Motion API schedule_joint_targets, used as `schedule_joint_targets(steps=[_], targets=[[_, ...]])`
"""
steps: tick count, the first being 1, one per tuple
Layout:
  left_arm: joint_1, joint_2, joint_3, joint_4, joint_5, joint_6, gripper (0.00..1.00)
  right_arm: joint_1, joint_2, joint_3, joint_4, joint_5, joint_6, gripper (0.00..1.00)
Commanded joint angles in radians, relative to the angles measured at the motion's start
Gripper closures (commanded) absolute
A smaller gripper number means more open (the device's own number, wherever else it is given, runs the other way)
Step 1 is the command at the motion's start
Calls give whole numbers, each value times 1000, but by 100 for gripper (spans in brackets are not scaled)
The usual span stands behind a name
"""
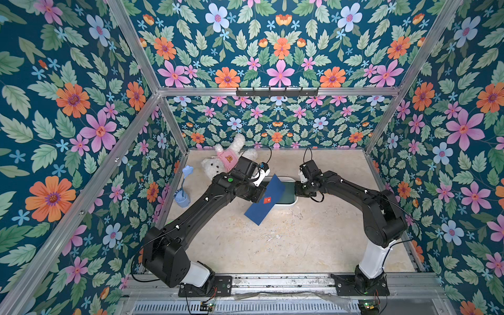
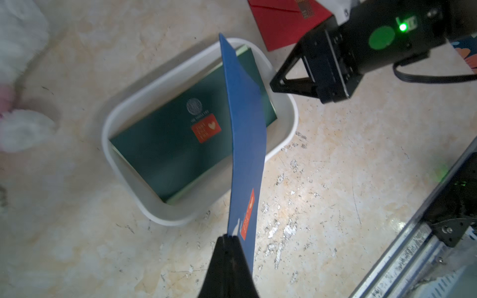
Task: Put the sealed envelopes into the storage box
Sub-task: Move the storage box to the center of the board, then place the envelope in the storage box.
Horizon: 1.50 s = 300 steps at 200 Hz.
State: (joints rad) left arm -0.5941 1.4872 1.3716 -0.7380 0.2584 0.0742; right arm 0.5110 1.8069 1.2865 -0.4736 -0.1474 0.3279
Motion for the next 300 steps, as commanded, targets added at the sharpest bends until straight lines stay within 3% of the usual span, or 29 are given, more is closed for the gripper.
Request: schedule_joint_targets(steps=[1, 34, 73, 142, 196, 260, 282, 300], targets=[[1, 70, 109, -117, -5, 113, 100, 9, -72, -59, -46, 7, -67, 85], [-12, 195, 259, -267, 23, 234, 100, 27, -190, -167, -48, -5, -100, 85], [-80, 301, 333, -339, -4, 323, 100, 37, -225, -213, -34, -15, -118, 85], [-137, 387, 374, -317, -83, 396, 100, 57, -228, -209, -40, -7, -123, 85], [-155, 484, 440, -357, -80, 453, 100, 46, -313, -233, -44, 72, -41, 64], [-169, 568, 449, -347, -120, 437, 100, 0, -392, -239, -80, 143, 19, 55], [-167, 574, 445, -333, -191, 399, 86, -2, -402, -249, -79, 147, 28, 52], [-160, 560, 445, -320, -214, 379, 84, -2, -405, -261, -71, 136, 36, 51]])
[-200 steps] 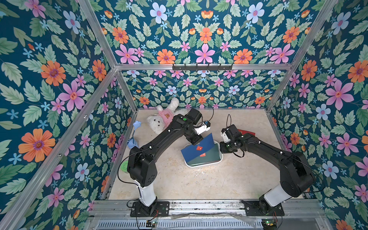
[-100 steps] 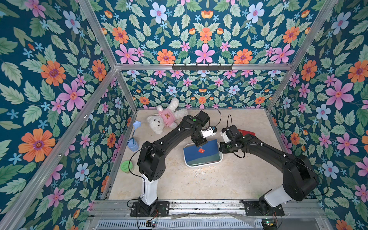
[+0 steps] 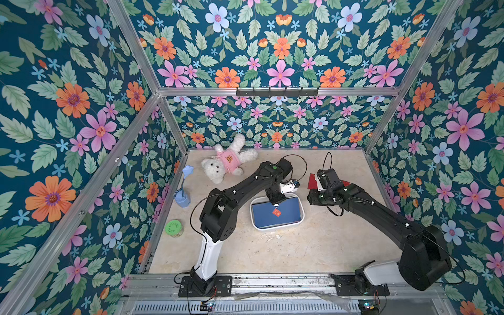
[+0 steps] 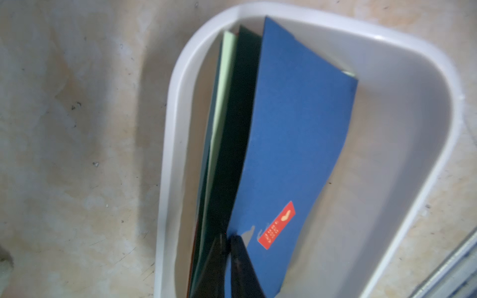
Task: Put the sealed envelopes into the storage box
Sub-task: Place the envelope in the storage box, then move the storage box to the center of the board.
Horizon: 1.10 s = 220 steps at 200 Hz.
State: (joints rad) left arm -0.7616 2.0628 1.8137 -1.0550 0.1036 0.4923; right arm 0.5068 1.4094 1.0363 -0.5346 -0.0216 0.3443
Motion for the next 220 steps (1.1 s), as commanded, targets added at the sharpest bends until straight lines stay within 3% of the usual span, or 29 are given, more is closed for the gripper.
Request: schedule_joint_targets(steps=[1, 14, 58, 88, 160, 220], targets=[[8, -17, 3, -2, -59, -39, 84, 2, -7, -11, -9, 10, 20, 51], [11, -35, -2, 20, -75, -51, 73, 2, -10, -26, 4, -2, 25, 51], [19, -96, -4, 57, -133, -91, 70, 2, -3, -68, 60, -50, 51, 50], [44, -165, -45, 97, -165, -240, 65, 6, -1, -91, 147, -105, 94, 44], [66, -477, -431, 283, -183, -576, 61, 61, 127, -67, 166, -46, 107, 43], [68, -591, -526, 311, -200, -644, 59, 66, 160, -84, 241, -17, 213, 67]])
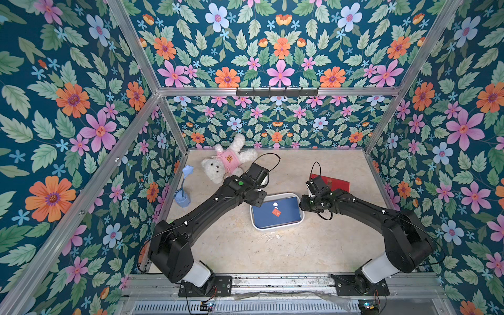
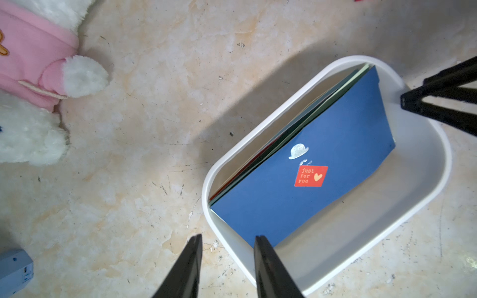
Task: Put the sealed envelopes into the storage box
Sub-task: Move the storage box to the center of the board.
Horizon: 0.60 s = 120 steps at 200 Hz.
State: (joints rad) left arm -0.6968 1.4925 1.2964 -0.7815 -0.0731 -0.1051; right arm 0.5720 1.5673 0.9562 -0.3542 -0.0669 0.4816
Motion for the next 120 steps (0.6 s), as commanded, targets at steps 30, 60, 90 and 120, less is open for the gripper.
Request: schedule_joint_targets(steps=[30, 60, 90, 120], targets=[[10, -21, -9, 42, -22, -56, 59, 11, 30, -2, 118, 3, 123, 77], [14, -23, -13, 45, -22, -54, 58, 34, 74, 28, 135, 10, 142, 81], [29, -30, -17, 47, -27, -59, 59, 56, 140, 66, 166, -1, 170, 84], [48, -40, -20, 62, -26, -68, 58, 73, 194, 109, 208, -4, 215, 86]])
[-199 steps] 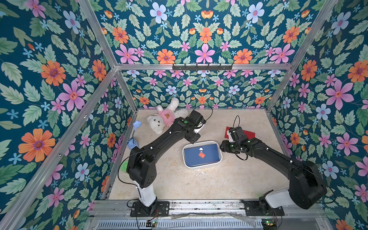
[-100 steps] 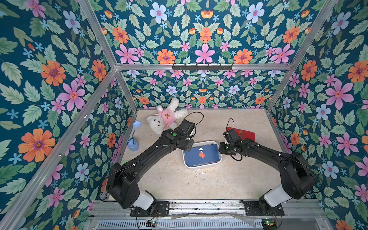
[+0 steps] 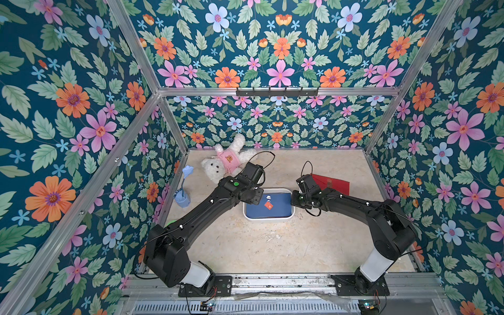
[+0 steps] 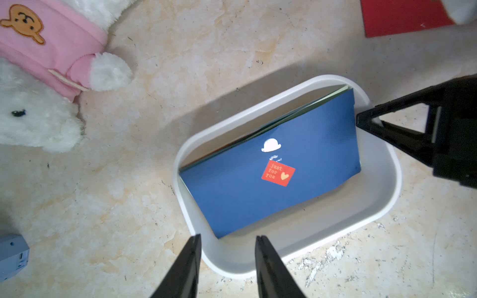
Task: Put the sealed envelopes into the storage box
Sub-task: Move the storage box to the center of the board.
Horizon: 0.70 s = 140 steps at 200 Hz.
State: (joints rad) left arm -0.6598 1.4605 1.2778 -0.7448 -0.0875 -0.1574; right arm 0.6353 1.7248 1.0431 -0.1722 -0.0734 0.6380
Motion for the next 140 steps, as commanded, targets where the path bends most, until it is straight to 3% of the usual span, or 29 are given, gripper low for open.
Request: schedule_joint_targets(steps=[1, 46, 75, 95, 140], targets=[[12, -8, -1, 25, -11, -16, 59, 9, 38, 23, 28, 2, 60, 86], [15, 6, 14, 25, 3, -18, 59, 14, 153, 175, 7, -13, 14, 81], [15, 5, 18, 18, 1, -22, 59, 9, 181, 278, -95, 25, -49, 62], [15, -4, 17, 14, -16, -32, 59, -22, 147, 264, -121, 29, -72, 51], [15, -26, 3, 22, -24, -56, 59, -189, 51, 152, -125, 70, -107, 35]])
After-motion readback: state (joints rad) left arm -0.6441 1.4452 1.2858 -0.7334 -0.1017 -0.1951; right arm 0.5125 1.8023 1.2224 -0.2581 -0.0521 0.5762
